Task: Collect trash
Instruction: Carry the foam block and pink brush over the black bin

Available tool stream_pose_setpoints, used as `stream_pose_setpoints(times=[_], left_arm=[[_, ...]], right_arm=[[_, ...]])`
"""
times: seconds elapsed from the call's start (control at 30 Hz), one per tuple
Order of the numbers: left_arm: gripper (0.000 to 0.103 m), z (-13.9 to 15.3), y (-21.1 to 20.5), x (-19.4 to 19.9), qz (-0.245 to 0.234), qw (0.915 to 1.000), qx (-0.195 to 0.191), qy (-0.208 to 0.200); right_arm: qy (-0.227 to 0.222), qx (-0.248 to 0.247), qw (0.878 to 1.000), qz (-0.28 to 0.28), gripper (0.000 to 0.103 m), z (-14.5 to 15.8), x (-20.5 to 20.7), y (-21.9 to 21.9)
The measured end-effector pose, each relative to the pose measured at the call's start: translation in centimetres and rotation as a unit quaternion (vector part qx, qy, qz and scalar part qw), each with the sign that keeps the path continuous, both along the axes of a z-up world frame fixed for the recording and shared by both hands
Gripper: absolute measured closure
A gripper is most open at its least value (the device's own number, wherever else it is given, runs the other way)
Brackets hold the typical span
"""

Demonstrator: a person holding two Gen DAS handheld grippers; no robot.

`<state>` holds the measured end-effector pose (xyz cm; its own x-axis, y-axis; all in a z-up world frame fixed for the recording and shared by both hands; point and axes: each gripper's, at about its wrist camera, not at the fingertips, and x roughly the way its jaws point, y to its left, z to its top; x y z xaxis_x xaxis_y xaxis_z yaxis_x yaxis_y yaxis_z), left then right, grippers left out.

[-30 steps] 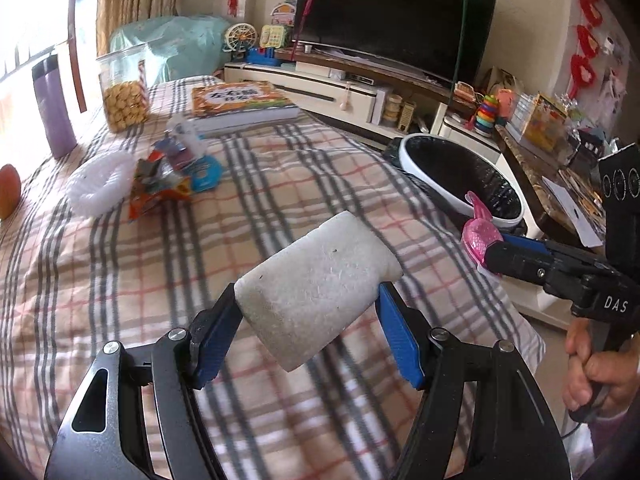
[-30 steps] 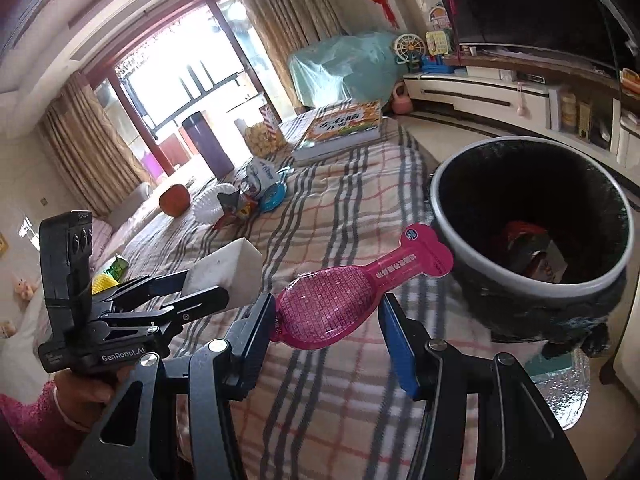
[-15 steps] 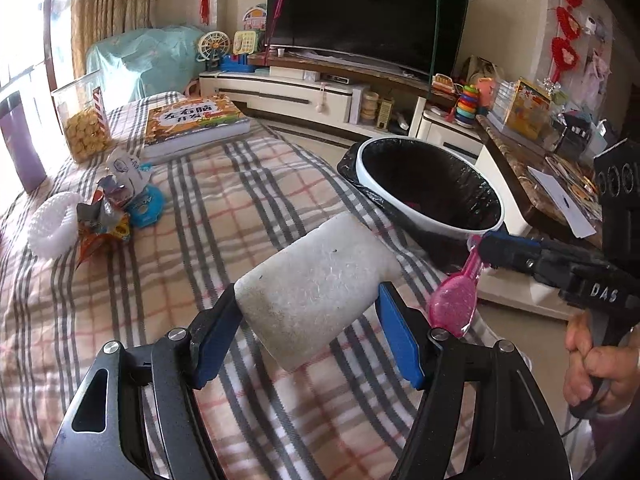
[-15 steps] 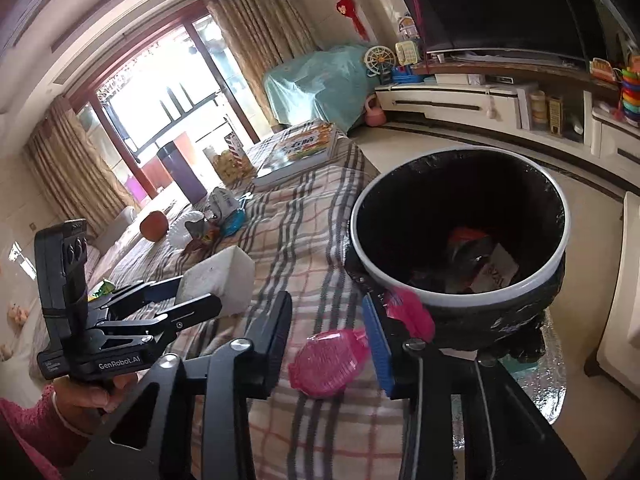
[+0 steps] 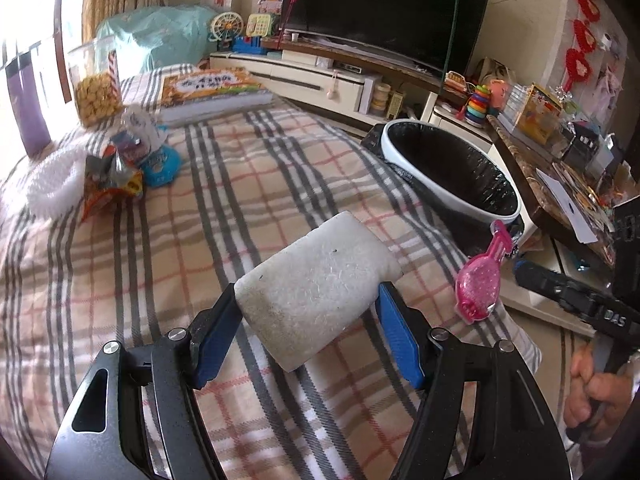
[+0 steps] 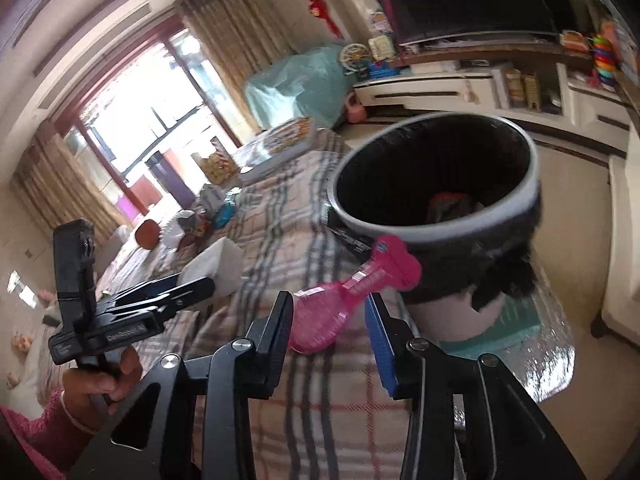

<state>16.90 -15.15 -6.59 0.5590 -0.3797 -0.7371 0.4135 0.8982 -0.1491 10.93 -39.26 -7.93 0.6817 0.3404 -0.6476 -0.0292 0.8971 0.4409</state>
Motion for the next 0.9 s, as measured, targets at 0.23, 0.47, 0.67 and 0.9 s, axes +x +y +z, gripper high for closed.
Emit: stream_pose_setpoints(times=[0.23, 0.47, 0.67, 0.9], left_arm=[[0.035, 0.0, 0.2, -0.3, -0.004, 1.0, -0.003, -0.003], [0.035, 0.3, 0.4, -0.3, -0.007, 0.9999, -0.01, -0.004], [0.035, 1.1, -0.3, -0.5, -0.021, 0.9996, -0.012, -0.013], [0.035, 2.5, -2.9, -0.3, -0.043, 0.9986, 0.0, -0.031]], right_arm=[[0.02, 0.038, 0.999, -0.005, 0.064, -2.0, 2.5, 0.6], [-0.006, 0.015, 1.0, 0.016, 0.083, -0.4, 2.1, 2.7], [-0.025, 0.002, 1.0, 0.012, 0.083, 1.5, 1.7, 2.4], [-0.038, -0.012, 0.999, -0.001, 0.084, 3.0, 1.9, 0.9]])
